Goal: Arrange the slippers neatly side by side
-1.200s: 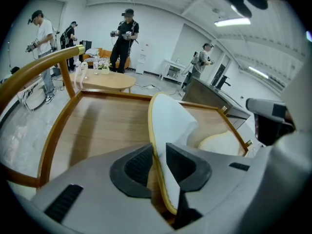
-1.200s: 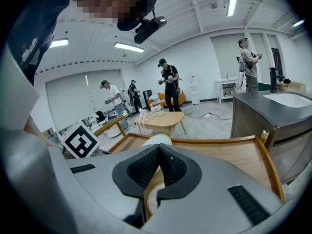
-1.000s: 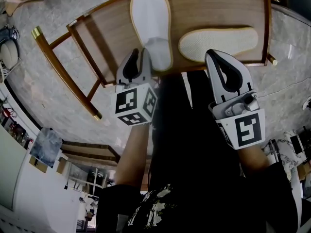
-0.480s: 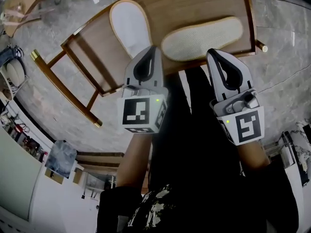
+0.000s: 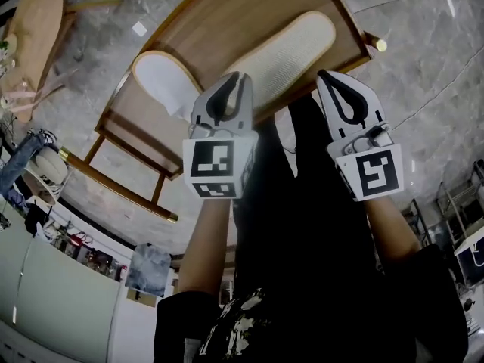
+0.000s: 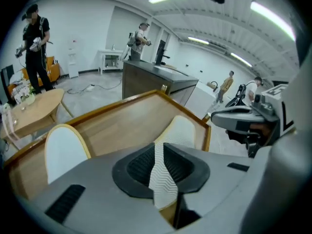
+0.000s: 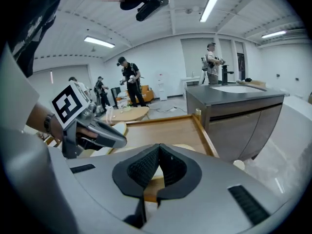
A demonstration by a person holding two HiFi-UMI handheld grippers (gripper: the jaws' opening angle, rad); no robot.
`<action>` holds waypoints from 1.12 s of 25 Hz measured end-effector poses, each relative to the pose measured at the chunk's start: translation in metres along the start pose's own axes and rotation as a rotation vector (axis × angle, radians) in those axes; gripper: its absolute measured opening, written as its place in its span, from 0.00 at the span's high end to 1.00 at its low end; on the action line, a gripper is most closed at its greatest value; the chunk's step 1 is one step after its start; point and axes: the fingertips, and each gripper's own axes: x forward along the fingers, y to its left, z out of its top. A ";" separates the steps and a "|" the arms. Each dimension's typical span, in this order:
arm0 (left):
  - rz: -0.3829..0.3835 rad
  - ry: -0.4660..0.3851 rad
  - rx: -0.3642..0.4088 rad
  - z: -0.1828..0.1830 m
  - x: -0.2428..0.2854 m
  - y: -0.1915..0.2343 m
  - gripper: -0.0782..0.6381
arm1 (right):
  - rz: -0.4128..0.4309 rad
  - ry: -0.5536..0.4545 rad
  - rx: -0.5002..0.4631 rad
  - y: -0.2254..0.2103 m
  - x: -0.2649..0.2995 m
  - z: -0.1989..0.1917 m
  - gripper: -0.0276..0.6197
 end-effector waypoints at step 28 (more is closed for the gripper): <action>-0.164 0.133 -0.248 -0.005 0.052 0.006 0.81 | 0.077 0.189 0.762 -0.003 0.043 -0.070 0.83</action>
